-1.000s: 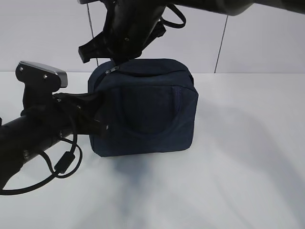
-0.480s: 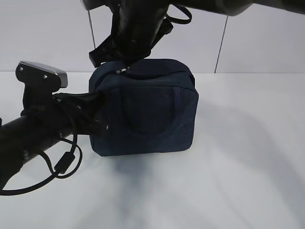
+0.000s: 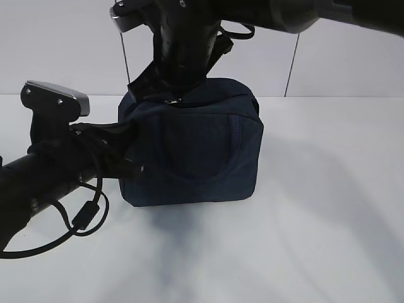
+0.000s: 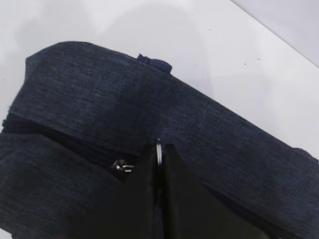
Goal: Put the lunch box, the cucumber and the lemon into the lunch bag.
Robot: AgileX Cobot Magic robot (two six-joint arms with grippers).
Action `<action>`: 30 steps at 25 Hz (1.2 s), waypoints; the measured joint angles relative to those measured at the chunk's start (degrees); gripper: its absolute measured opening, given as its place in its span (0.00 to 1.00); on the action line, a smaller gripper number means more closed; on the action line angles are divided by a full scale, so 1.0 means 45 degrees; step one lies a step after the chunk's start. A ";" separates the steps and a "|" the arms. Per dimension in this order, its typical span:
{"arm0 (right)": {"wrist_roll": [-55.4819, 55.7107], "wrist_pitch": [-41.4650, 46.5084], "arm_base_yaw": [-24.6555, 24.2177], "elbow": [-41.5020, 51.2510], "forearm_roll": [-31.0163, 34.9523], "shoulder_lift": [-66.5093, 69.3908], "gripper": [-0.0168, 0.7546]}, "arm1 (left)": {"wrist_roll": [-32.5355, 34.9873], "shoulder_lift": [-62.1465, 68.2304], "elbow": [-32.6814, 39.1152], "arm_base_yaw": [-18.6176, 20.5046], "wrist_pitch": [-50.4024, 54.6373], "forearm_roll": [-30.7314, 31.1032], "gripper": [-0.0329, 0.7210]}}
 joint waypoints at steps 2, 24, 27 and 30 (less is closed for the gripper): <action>0.0000 0.0086 0.0000 0.0000 -0.0088 0.0018 0.05 | 0.0000 0.0000 0.0000 0.0000 0.0000 0.0000 0.06; -0.0658 0.0842 -0.0970 0.0287 0.0318 -0.0476 0.05 | 0.0000 0.0000 0.0000 0.0000 -0.0064 0.0000 0.06; -0.0705 0.0793 -0.1050 0.0684 0.0396 -0.0476 0.05 | 0.0000 0.0000 0.0000 0.0000 -0.0064 -0.0001 0.06; -0.0705 0.0646 -0.1129 0.0738 0.0468 -0.0527 0.05 | 0.0000 0.0000 0.0000 0.0000 -0.0064 -0.0001 0.06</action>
